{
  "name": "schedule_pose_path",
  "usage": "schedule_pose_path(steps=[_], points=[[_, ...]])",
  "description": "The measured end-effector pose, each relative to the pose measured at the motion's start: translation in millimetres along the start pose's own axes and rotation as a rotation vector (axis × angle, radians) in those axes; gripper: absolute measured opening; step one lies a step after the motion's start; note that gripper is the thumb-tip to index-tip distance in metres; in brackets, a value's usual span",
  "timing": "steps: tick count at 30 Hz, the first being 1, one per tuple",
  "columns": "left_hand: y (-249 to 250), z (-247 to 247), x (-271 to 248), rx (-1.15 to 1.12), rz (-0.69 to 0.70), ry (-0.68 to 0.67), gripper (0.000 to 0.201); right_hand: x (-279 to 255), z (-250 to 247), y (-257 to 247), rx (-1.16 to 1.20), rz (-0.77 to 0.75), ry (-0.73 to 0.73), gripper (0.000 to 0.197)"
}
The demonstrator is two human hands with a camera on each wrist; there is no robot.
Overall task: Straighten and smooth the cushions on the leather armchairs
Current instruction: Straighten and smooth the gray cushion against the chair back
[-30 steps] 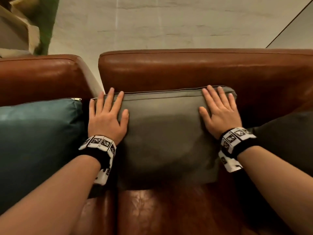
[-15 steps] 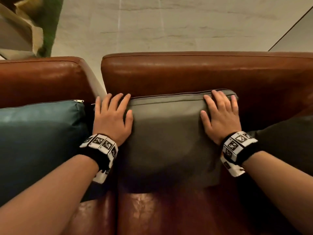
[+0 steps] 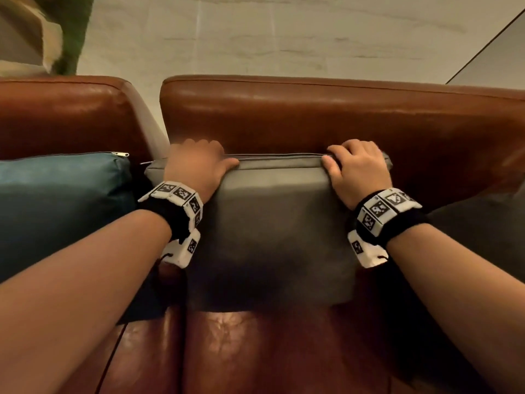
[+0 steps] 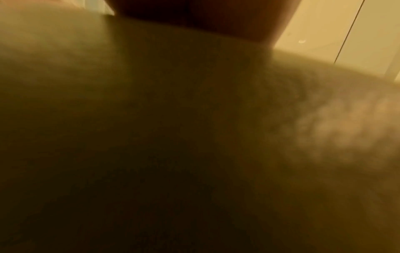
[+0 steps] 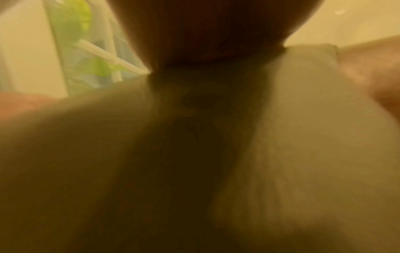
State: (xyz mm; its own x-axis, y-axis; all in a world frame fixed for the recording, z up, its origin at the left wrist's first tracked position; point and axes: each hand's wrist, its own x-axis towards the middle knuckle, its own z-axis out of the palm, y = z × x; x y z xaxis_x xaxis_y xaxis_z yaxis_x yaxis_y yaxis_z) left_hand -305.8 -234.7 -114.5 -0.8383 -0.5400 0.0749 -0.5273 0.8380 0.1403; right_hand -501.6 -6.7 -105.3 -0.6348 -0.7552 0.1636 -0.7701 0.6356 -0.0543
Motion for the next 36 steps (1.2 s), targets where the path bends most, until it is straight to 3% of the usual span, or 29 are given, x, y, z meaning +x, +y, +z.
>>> schedule_pose_path(steps=[1, 3, 6, 8, 9, 11, 13, 14, 16, 18, 19, 24, 27, 29, 32, 34, 36], points=[[-2.9, -2.9, -9.7, -0.021, 0.024, 0.084, 0.044, -13.0, -2.3, -4.2, 0.013, -0.036, 0.058, 0.048], [-4.9, -6.4, -35.4, -0.053, 0.163, 0.145, 0.046, -60.3, 2.5, -34.0, 0.08, -0.26, 0.138, 0.044], [-4.4, 3.7, -62.8, 0.045, 0.349, -0.035, 0.053, -145.7, 45.2, -84.4, 0.058, -0.812, -0.07, 0.047], [-7.1, 13.9, -66.5, 0.112, 0.281, -0.121, 0.055, -166.5, 70.0, -84.2, -0.157, -1.004, -0.217, 0.055], [-8.3, 17.5, -67.5, 0.128, 0.218, -0.106, 0.056, -157.1, 74.1, -76.7, -0.2, -1.011, -0.215, 0.058], [-3.3, 19.0, -74.4, 0.092, 0.029, -0.008, 0.059, -119.0, 63.8, -62.7, -0.194, -0.851, -0.108, 0.058], [22.7, 18.3, -88.0, 0.029, -0.094, 0.083, 0.064, -79.8, 42.3, -49.5, -0.156, -0.532, -0.033, 0.059], [43.3, 23.1, -99.4, -0.008, -0.05, 0.089, 0.065, -65.1, 33.7, -43.9, -0.119, -0.381, -0.026, 0.06], [85.5, 39.3, -124.5, -0.037, 0.209, 0.046, 0.064, -47.2, 28.3, -35.7, -0.055, -0.223, -0.035, 0.062], [95.6, 58.4, -143.2, 0.003, 0.38, -0.026, 0.06, -45.4, 30.2, -28.2, -0.046, -0.214, -0.065, 0.063], [85.0, 69.2, -148.0, 0.029, 0.365, -0.027, 0.059, -47.9, 31.5, -23.7, -0.052, -0.215, -0.061, 0.064], [1.8, 105.8, -190.0, -0.043, -0.141, -0.009, 0.076, -53.1, 30.4, -7.0, -0.006, -0.114, -0.005, 0.065], [-4.3, 104.9, -209.9, -0.131, -0.286, 0.0, 0.075, -65.0, 24.6, -15.8, 0.034, 0.009, 0.039, 0.065], [16.1, 91.0, -198.1, -0.18, -0.214, 0.06, 0.073, -89.3, 27.4, -49.3, 0.093, -0.066, 0.083, 0.063], [41.2, 69.5, -154.6, -0.172, 0.013, 0.115, 0.065, -126.6, 49.0, -111.9, 0.087, -0.373, 0.034, 0.056], [33.0, 65.6, -129.7, -0.054, 0.095, 0.067, 0.063, -126.7, 61.1, -112.0, 0.03, -0.372, 0.012, 0.054], [9.7, 65.1, -120.6, 0.079, 0.123, 0.018, 0.066, -119.8, 68.0, -82.2, 0.026, -0.237, 0.013, 0.056]])
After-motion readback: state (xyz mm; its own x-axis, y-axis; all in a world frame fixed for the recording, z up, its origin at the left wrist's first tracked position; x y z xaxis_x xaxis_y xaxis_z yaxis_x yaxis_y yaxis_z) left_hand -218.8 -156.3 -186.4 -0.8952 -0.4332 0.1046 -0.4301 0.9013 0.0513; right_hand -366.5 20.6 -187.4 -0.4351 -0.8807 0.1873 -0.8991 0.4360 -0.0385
